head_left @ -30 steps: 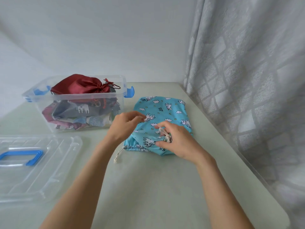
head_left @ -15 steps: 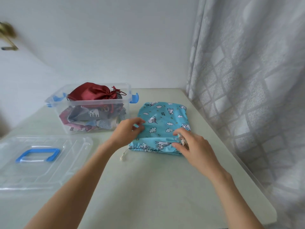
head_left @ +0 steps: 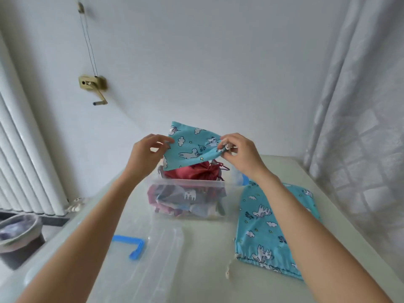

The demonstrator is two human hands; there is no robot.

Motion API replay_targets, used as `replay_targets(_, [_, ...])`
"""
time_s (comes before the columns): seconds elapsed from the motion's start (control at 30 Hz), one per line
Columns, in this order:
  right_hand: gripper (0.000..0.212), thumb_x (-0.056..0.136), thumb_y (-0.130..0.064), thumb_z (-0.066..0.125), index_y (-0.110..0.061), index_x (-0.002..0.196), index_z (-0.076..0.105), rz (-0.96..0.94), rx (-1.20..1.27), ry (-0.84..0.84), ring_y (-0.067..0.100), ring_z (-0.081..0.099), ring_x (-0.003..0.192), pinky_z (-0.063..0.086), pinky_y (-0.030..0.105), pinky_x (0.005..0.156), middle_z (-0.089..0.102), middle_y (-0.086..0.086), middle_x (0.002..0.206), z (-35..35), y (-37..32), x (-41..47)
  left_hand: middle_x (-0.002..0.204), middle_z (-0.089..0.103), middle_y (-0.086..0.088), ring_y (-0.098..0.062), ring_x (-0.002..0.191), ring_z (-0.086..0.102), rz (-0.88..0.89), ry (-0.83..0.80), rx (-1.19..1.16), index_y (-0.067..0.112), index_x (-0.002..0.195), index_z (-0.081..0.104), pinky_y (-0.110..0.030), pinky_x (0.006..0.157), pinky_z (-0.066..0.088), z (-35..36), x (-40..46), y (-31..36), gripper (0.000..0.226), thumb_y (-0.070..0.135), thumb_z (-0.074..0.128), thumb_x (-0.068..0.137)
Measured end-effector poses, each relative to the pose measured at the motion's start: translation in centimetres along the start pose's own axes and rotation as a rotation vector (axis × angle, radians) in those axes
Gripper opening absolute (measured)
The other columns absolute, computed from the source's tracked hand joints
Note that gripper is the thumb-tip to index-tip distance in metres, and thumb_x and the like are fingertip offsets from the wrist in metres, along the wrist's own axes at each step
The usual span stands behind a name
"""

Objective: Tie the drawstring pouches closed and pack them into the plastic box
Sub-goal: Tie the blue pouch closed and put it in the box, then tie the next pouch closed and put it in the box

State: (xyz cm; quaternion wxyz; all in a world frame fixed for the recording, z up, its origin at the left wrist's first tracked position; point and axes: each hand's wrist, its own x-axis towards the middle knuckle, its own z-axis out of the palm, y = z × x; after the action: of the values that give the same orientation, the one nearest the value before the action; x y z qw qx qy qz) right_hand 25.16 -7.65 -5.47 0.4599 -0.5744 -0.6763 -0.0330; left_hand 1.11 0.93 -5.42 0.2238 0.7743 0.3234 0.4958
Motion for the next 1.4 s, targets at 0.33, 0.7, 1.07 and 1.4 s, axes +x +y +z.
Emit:
replay_targets(0.33, [0.030, 0.094, -0.043, 0.047, -0.022, 0.101, 0.068, 0.133, -0.181, -0.527, 0.013, 0.044, 0.125, 0.035, 0.038, 0.103, 0.062, -0.007, 0.122, 3.5, 3.2, 2.7, 0.137, 0.045, 0.005, -0.013, 0.119, 0.048, 0.041, -0.433, 0.412, 0.033, 0.112, 0.062, -0.031, 0.100, 0.039, 0.8, 3.0, -4.6, 0.033, 0.036, 0.069, 0.081])
replay_targets(0.7, [0.031, 0.097, -0.037, 0.045, -0.020, 0.112, 0.066, 0.113, -0.076, -0.261, 0.010, 0.044, 0.121, 0.031, 0.024, 0.097, 0.058, -0.006, 0.128, -0.7, -0.6, -3.3, 0.114, 0.064, 0.010, -0.011, 0.102, 0.059, 0.101, -0.402, 0.613, 0.030, 0.117, 0.058, -0.031, 0.085, 0.048, 3.9, 1.6, 0.7, 0.032, 0.033, 0.063, 0.086])
replay_targets(1.07, [0.017, 0.092, -0.016, 0.055, -0.022, 0.100, 0.069, 0.451, -0.145, -0.236, -0.002, 0.061, 0.072, 0.045, 0.013, 0.069, 0.070, -0.010, 0.082, -6.6, 3.6, -21.5, 0.090, 0.066, 0.010, -0.005, 0.077, 0.058, 0.012, -0.487, 0.183, 0.023, 0.104, 0.066, -0.022, 0.075, 0.050, 13.7, -14.8, 4.3, 0.027, 0.028, 0.072, 0.079])
replay_targets(1.4, [0.041, 0.078, -0.010, 0.068, -0.018, 0.116, 0.055, 0.682, -0.338, -0.054, 0.026, 0.051, 0.101, 0.041, 0.038, 0.091, 0.058, 0.006, 0.111, -10.9, 6.6, -30.6, 0.077, 0.057, 0.011, -0.011, 0.073, 0.055, -0.092, -0.558, 0.203, 0.017, 0.097, 0.069, -0.027, 0.070, 0.047, 14.5, -18.1, 0.6, 0.018, 0.017, 0.070, 0.079])
